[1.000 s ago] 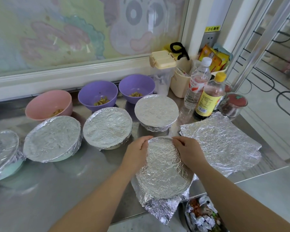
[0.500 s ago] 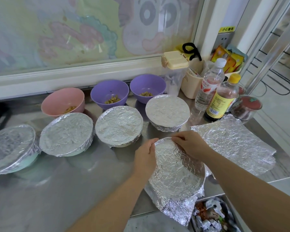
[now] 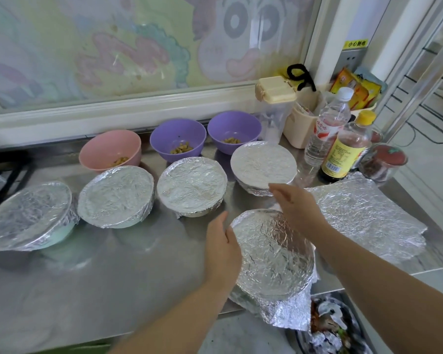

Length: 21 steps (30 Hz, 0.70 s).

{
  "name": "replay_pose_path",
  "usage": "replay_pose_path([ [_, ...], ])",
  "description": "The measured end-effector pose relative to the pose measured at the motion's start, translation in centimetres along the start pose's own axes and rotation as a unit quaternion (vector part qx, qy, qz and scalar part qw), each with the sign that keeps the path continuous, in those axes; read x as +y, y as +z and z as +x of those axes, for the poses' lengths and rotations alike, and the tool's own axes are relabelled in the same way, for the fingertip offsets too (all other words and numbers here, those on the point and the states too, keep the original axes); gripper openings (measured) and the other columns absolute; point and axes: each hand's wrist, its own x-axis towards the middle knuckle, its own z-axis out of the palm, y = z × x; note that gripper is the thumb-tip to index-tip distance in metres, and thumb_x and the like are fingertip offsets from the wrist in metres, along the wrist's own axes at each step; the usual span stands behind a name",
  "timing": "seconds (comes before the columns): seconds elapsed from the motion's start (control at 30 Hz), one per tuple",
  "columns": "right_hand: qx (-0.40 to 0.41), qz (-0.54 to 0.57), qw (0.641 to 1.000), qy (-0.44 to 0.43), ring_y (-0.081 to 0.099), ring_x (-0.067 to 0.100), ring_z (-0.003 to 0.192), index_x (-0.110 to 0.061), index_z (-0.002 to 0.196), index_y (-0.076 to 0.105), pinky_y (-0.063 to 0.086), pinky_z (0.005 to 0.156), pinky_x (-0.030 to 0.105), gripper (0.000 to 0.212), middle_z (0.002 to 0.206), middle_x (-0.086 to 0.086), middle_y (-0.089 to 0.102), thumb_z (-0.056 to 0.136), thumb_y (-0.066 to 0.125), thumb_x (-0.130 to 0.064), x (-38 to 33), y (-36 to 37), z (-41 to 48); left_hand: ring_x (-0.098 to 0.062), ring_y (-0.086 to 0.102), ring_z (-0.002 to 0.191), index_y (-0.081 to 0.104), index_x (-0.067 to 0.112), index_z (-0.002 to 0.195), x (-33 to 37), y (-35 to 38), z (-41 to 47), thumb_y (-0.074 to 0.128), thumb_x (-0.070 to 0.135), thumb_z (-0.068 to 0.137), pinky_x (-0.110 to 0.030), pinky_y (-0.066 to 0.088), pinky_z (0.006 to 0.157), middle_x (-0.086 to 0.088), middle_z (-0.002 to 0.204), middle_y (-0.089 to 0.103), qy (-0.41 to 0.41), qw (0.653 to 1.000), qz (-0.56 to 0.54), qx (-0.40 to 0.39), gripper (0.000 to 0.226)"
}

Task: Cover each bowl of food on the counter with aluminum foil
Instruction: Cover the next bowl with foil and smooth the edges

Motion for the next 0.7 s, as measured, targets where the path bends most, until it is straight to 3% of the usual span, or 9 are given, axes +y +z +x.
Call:
replay_pose_path([
  [0.1,0.074,0.03,0.994,0.07,0.043,-0.006,0.051,-0.02,0.13,0.068,0.033,0.052,0.017,0.03,0.102,0.001,0.077,0.104,0.052,-0.021,0.6,-0.5,-2.9,0.001,0.044,0.125,0.05,0.018,0.142,1.0,-0.3,2.0,0.044,0.013,0.104,-0.006,0.024,0.098,0.012,0.138,0.052,0.094,0.994,0.053,-0.032,0.039],
  [0.2,0.065,0.011,0.993,0.099,0.048,0.002,0.05,-0.022,0.132,0.066,0.036,0.052,0.022,0.032,0.088,0.001,0.075,0.104,0.052,-0.024,1.4,0.8,-5.2,-0.008,0.052,0.126,0.053,0.02,0.142,1.5,0.2,4.5,0.045,0.018,0.104,-0.012,0.031,0.098,0.007,0.139,0.058,0.167,0.97,0.126,-0.127,0.039],
  [0.3,0.051,0.032,0.99,0.127,0.058,0.013,0.062,-0.02,0.132,0.067,0.042,0.06,0.024,0.031,0.086,-0.003,0.072,0.103,0.054,-0.022,2.7,1.6,-5.5,-0.007,0.061,0.111,0.058,0.024,0.138,1.2,0.5,5.9,0.044,0.023,0.105,-0.016,0.042,0.089,0.005,0.127,0.067,0.143,0.956,0.154,-0.203,0.036],
  [0.37,0.043,0.054,0.988,0.135,0.061,0.016,0.066,-0.02,0.126,0.071,0.044,0.061,0.027,0.028,0.078,-0.005,0.07,0.102,0.055,-0.022,2.8,1.5,-5.5,-0.01,0.064,0.102,0.061,0.024,0.135,0.8,0.4,6.0,0.043,0.023,0.105,-0.018,0.045,0.084,0.004,0.116,0.071,0.127,0.959,0.143,-0.211,0.035],
  [0.53,0.034,0.088,0.986,0.135,0.067,0.035,0.072,-0.021,0.111,0.077,0.053,0.063,0.039,0.021,0.085,0.015,0.075,0.102,0.058,-0.02,2.3,1.1,-5.2,-0.012,0.062,0.111,0.063,0.022,0.132,0.4,0.6,5.5,0.043,0.022,0.105,-0.02,0.043,0.09,0.004,0.121,0.069,0.111,0.967,0.122,-0.193,0.034],
  [0.7,0.02,0.09,0.987,0.134,0.069,0.039,0.086,-0.029,0.106,0.075,0.057,0.071,0.043,0.019,0.089,0.014,0.076,0.102,0.058,-0.022,2.4,1.0,-5.1,-0.008,0.062,0.109,0.064,0.023,0.13,0.1,0.6,5.3,0.042,0.022,0.105,-0.028,0.049,0.095,0.008,0.119,0.069,0.096,0.973,0.098,-0.186,0.033],
])
